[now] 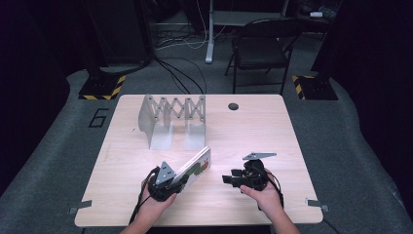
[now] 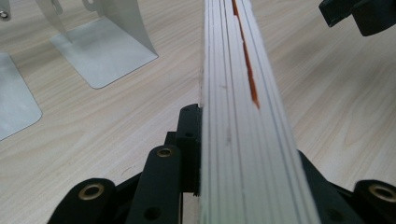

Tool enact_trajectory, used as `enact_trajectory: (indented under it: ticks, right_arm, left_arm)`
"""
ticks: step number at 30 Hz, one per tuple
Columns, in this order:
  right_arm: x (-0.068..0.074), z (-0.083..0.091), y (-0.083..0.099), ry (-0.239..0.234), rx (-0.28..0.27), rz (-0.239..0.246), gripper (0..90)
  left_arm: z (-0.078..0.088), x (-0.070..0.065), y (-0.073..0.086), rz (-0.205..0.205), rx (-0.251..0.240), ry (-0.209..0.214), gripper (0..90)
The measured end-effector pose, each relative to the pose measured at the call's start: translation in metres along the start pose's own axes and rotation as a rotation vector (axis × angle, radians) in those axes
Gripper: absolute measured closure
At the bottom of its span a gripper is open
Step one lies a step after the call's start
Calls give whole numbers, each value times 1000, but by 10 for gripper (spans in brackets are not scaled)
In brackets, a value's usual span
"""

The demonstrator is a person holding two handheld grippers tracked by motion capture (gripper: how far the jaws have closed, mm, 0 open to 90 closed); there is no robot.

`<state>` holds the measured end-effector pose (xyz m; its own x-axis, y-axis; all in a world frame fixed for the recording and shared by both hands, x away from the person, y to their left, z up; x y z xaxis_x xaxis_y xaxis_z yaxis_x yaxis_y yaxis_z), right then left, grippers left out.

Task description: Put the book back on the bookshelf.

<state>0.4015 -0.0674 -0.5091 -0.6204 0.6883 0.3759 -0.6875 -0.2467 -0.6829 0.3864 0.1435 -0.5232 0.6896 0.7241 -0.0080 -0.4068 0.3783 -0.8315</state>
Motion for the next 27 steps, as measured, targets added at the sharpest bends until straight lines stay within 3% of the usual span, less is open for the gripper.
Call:
enact_trajectory:
  ticks: [8,16,27]
  right_arm:
    - [-2,0,1,0,2,-15,451]
    - [-3,1,2,3,0,-18,451]
    - [-2,-1,-1,-4,0,-18,451]
  left_arm:
    - [0,-1,0,8,8,12,755]
    - [1,-5,-1,-15,11,-1,757]
    - [6,-8,-7,1,30,9,759]
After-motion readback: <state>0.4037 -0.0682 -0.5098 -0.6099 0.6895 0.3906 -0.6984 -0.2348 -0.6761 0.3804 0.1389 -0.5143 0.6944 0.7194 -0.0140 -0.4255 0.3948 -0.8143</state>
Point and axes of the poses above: each handheld gripper's, and its own axes: z roughly backward along the jaws, y roughly out of its underside, x roughly to its left, the point moved 8 cm from there along -z, roughly forward along the jaws, and after that the axes turned 1 degree about z, right-handed, at the moved point
